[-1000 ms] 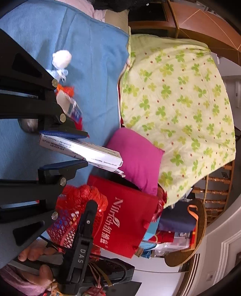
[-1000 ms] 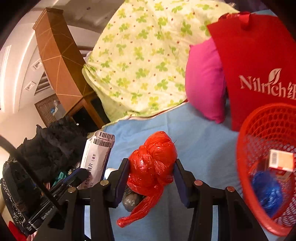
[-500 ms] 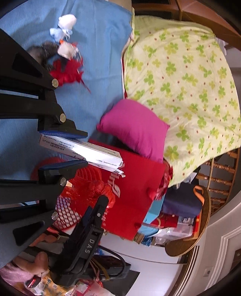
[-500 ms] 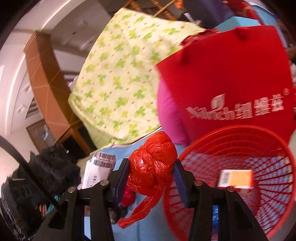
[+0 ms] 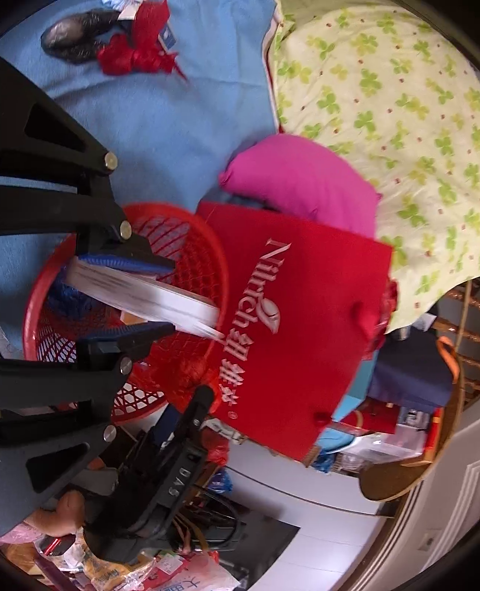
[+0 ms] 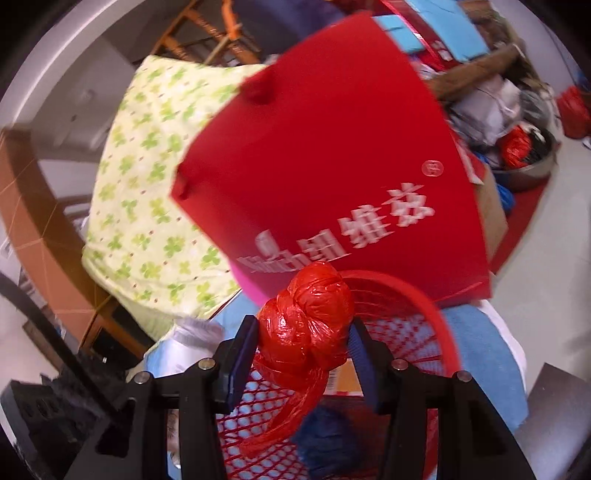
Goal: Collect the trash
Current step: 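Carry the carton and red bag into the red mesh basket and release both, then move both tools back to the remaining trash on the blanket, then grasp the black plastic bag with right tool while left tool grasps the blue-white cloth bundle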
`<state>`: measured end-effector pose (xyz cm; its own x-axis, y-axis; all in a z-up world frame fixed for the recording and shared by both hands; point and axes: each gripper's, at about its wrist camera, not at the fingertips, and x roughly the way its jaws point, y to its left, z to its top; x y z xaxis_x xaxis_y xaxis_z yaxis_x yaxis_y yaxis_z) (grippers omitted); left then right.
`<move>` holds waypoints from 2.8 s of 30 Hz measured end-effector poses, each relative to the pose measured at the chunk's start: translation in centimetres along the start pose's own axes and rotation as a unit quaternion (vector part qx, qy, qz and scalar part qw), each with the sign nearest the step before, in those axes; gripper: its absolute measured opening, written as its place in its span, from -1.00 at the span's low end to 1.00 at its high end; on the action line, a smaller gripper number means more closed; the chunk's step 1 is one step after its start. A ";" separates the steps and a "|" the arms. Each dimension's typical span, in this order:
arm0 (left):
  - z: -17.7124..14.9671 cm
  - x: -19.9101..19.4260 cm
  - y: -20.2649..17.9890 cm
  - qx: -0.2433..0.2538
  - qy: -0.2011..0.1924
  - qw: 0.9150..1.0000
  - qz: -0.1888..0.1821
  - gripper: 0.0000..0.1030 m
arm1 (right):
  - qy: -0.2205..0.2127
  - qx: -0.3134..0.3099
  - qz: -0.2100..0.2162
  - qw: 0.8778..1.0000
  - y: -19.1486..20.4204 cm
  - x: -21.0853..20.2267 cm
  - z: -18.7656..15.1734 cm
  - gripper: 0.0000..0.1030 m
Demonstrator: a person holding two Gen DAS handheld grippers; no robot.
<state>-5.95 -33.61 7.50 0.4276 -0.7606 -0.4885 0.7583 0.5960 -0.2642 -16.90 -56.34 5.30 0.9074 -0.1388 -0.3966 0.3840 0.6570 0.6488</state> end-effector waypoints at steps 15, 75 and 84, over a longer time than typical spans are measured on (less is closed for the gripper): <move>-2.7 -6.0 6.2 0.017 -0.014 0.991 0.128 0.18 | -0.036 -0.041 0.060 0.997 4.5 -1.2 -1.5 0.15; -7.6 -7.1 36.2 -0.254 0.054 0.924 0.282 0.05 | 0.290 -0.169 0.104 0.936 19.9 14.8 -19.5 -0.35; -7.6 -6.2 36.1 -0.257 0.061 0.918 0.296 -0.69 | 0.265 -0.170 0.109 0.943 19.4 13.5 -18.2 -0.35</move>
<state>15.00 -5.40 -5.30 0.6080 -0.2481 -0.7542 0.0654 0.9623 -0.2639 -0.26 -31.98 0.69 0.7114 0.3569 -0.6054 0.0403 0.8393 0.5422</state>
